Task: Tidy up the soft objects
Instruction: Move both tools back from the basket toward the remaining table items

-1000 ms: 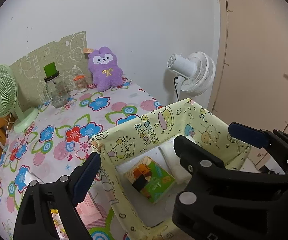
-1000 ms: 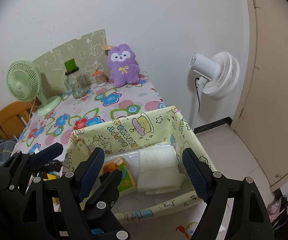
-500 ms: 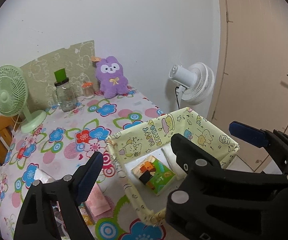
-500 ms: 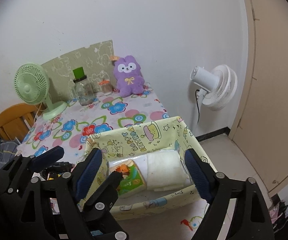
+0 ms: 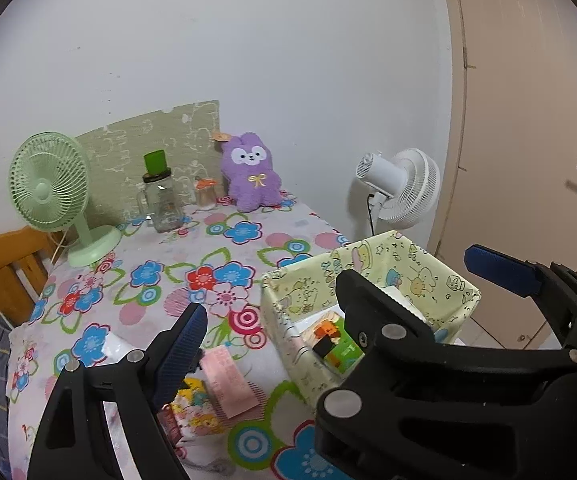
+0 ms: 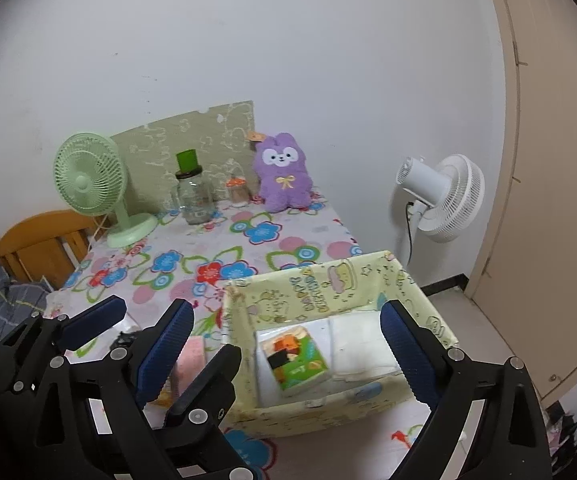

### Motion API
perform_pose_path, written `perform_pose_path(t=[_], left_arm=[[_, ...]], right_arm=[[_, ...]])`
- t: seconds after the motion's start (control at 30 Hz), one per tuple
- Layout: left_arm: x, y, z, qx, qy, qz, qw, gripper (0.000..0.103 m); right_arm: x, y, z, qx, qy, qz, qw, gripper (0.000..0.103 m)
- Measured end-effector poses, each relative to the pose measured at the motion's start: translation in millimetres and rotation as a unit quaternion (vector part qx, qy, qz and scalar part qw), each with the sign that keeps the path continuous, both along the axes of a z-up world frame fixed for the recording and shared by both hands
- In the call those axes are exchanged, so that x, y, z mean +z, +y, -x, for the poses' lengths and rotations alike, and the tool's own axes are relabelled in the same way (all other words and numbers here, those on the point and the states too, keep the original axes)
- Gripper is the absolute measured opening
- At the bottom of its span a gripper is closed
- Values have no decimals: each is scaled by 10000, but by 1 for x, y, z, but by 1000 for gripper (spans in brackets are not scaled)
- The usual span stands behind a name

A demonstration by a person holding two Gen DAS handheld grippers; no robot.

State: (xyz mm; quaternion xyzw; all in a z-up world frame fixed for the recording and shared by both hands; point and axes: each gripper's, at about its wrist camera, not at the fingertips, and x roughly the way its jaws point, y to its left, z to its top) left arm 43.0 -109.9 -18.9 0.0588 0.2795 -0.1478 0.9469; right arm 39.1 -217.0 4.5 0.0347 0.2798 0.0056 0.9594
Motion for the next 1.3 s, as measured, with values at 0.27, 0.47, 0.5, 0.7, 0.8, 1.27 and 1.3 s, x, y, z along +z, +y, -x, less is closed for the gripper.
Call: perform_pose_path(t=[0.27,0.47,0.5,0.7,0.8,1.27,1.3], left_arm=[[1,28,11,202,-85,62,9997,89],[-2,47,17,367,-105,84,9992,89],[-3,51,17,396,-106,83,9991,89],[-8,69,23,485,-165,140,9986,89],[-15,79,24,521,-149,175,9984,89],[-44,111,16,729,120,316,9968,89],[-47,113,14,755,146,307,9966,89]], right_arm=[[2,28,9,170,-86,33,9998,97],[-1,48,14,299,-84,32,9995,97],[-2,51,15,317,-81,30,9995,97],[-5,70,19,496,-189,71,9986,97],[-9,80,20,565,-243,168,9980,97],[-41,109,10,814,99,63,9966,97],[-43,111,9,835,134,59,9964,97]])
